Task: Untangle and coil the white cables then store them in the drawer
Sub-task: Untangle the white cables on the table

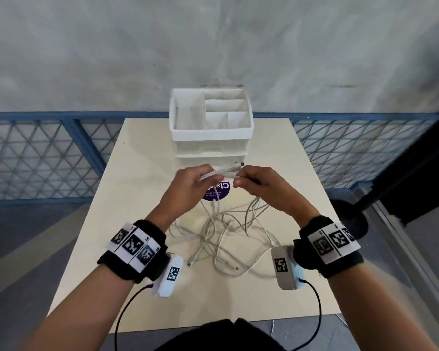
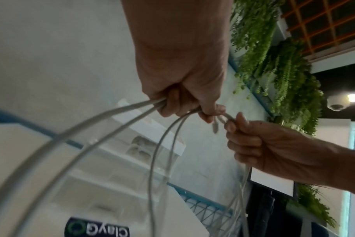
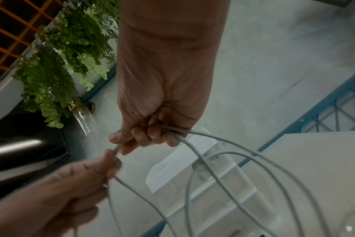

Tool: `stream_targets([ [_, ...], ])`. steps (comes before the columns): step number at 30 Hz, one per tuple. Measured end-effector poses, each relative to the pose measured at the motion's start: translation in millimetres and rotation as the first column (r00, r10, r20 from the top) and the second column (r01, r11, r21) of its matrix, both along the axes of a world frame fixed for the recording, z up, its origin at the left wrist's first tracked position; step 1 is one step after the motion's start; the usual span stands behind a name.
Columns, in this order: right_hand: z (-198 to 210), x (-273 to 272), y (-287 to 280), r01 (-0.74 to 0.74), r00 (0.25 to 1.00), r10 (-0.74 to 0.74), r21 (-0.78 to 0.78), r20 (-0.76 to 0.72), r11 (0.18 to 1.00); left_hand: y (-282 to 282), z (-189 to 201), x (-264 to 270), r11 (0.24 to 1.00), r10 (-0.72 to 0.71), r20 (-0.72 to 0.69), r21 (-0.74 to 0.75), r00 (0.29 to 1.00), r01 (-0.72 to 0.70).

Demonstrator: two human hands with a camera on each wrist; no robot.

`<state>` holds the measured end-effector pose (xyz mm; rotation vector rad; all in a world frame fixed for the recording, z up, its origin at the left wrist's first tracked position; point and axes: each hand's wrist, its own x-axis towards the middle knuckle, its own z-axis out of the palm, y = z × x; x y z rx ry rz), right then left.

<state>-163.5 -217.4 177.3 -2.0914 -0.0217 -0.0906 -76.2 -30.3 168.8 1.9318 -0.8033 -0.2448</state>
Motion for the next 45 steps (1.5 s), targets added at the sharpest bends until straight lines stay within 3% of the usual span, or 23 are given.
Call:
stream_targets([
  [4, -32.1, -13.7, -28.7, 0.074, 0.986, -0.097, -0.157, -0.139, 0.985, 31.1, 21.7, 28.0, 0.944, 0.293, 0.133, -0.196, 0.947, -0.265],
  [6, -47.8, -22.6, -43.6, 0.11, 0.973, -0.15, -0.222, -0.174, 0.969, 51.1, 32.0, 42.4, 0.913, 0.392, 0.182, -0.197, 0.902, -0.357],
  [10, -57.8, -22.8, -49.7, 0.057, 0.954, -0.146, -0.321, -0.26, 0.945, 63.4, 33.7, 47.0, 0.9, 0.432, 0.275, -0.19, 0.859, -0.392],
  [13, -69.0, -20.7, -55.7, 0.062, 0.955, -0.163, -0.369, -0.248, 0.927, 64.7, 31.1, 45.4, 0.855, 0.504, 0.252, -0.279, 0.826, -0.437],
  [17, -85.9, -24.2, -63.9, 0.163, 0.954, -0.234, -0.33, -0.189, 0.93, 68.5, 27.1, 41.9, 0.853, 0.507, 0.259, -0.29, 0.822, -0.435],
  [19, -90.0, -27.7, -65.8, 0.279, 0.931, -0.323, -0.239, -0.169, 0.93, 68.7, 22.6, 43.3, 0.842, 0.525, 0.245, -0.284, 0.815, -0.458],
  [25, -109.8, -58.0, -86.5, 0.419, 0.853, -0.423, -0.083, -0.305, 0.904, 83.9, 21.3, 60.2, 0.777, 0.625, 0.237, -0.278, 0.743, -0.565],
  [30, -118.1, -71.1, -87.1, 0.417, 0.812, -0.501, -0.305, -0.298, 0.856, 67.1, 25.6, 47.6, 0.833, 0.552, 0.338, -0.192, 0.762, -0.519],
  [35, -145.6, -89.7, -99.9, 0.345, 0.771, -0.561, -0.543, -0.301, 0.766, 65.3, 30.0, 45.6, 0.796, 0.606, 0.298, -0.243, 0.738, -0.555],
  [39, -158.4, -88.5, -93.8, 0.288, 0.764, -0.537, -0.556, -0.357, 0.78, 65.6, 36.3, 37.4, 0.852, 0.521, 0.343, -0.155, 0.782, -0.5],
  [42, -151.9, -72.5, -74.7, 0.276, 0.845, -0.468, -0.54, -0.258, 0.795, 59.0, 29.5, 26.7, 0.872, 0.479, 0.353, -0.087, 0.804, -0.481],
  [45, -149.6, -51.8, -34.1, 0.035, 0.943, -0.163, -0.399, -0.291, 0.916, 53.9, 18.4, 19.9, 0.879, 0.462, 0.337, -0.048, 0.82, -0.475],
])
